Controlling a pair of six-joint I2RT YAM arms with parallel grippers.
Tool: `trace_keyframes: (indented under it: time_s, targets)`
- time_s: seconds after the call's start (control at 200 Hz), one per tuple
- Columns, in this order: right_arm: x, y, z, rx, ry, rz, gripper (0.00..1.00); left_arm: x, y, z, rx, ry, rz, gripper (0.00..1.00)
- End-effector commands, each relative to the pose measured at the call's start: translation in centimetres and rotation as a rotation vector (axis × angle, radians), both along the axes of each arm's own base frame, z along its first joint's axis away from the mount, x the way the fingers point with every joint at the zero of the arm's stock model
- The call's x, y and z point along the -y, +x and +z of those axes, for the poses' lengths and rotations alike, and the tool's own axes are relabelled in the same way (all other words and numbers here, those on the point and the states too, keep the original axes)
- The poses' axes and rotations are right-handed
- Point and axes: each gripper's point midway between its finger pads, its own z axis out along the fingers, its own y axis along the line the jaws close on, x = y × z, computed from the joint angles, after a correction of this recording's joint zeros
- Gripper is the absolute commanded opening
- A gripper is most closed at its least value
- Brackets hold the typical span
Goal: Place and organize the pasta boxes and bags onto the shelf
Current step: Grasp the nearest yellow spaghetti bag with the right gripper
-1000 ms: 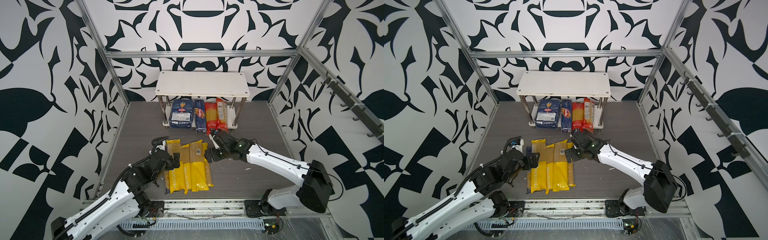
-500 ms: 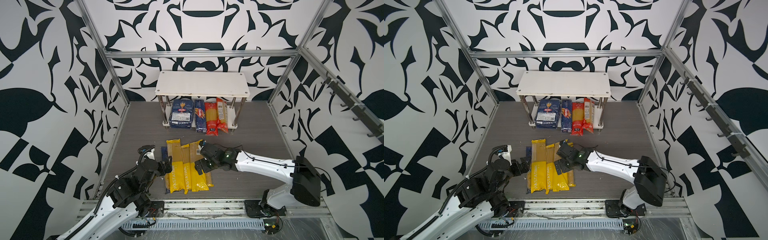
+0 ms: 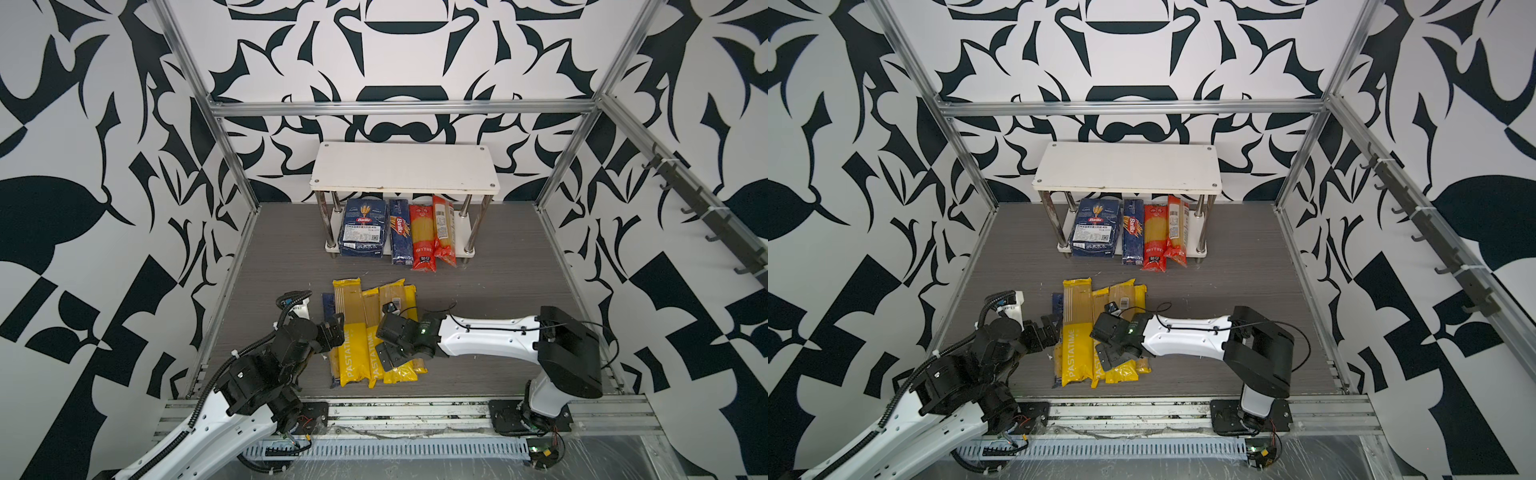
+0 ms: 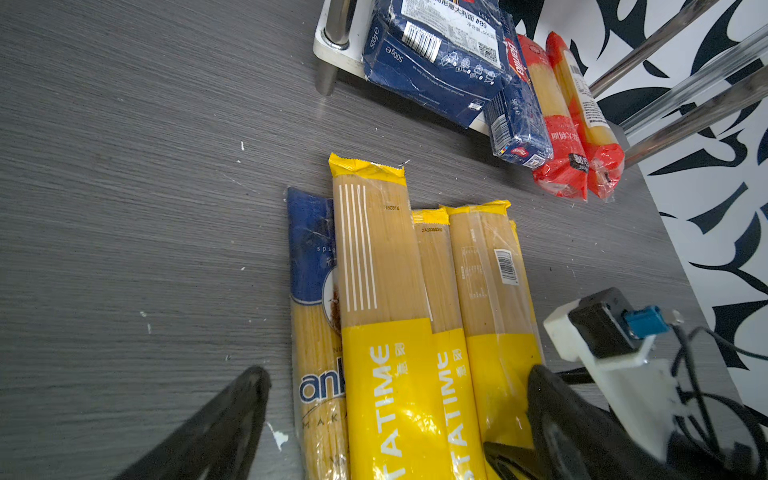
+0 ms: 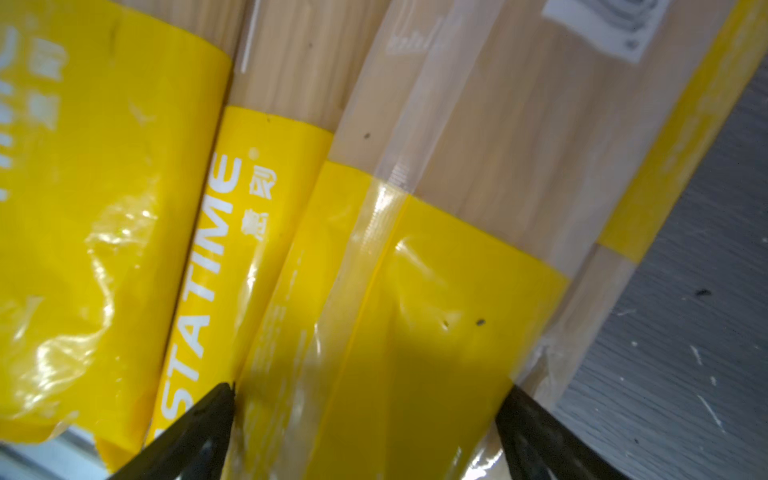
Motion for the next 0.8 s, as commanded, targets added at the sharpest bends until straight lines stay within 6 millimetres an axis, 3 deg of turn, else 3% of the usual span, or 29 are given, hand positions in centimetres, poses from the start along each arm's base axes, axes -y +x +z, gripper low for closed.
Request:
trace_keyframes:
  time_s: [0.0,0.075,0.17,0.435,0.535,0.68,0.795]
  targets:
    - [-0.4,-0.6,-0.7,-0.016,-0.024,-0.002,1.0,-0.4,-0.2,-0.5,-0.017,0.012,0.013,0.99]
    - [-0.3,-0.8,-1.9,-0.037,-0.047,-0.006,0.99,-0.4,-0.2,-0.4,-0.016,0.011,0.013,0.99]
    - [0.1,-1.1,-3.2,-0.059,-0.08,-0.014,0.9,-0.4,-0.2,-0.4,-0.015,0.008,0.013,0.99]
    - [0.7,-2.2,-5.1,-0.118,-0.088,-0.036,0.38,-0.5,-0.2,-0.1,-0.013,0.007,0.015,0.99]
    - [1.1,-2.3,-4.5,-0.112,-0.06,-0.043,0.32,-0.5,-0.1,0.2,-0.009,0.006,0.016,0.99]
    - [1.2,-2.0,-2.4,-0.097,0.032,-0.04,0.12,-0.3,0.1,0.5,-0.005,0.011,0.015,0.99]
    - [1.4,-1.3,-0.5,-0.116,0.157,-0.063,0.09,0.0,0.3,0.6,-0.01,0.02,0.01,0.99]
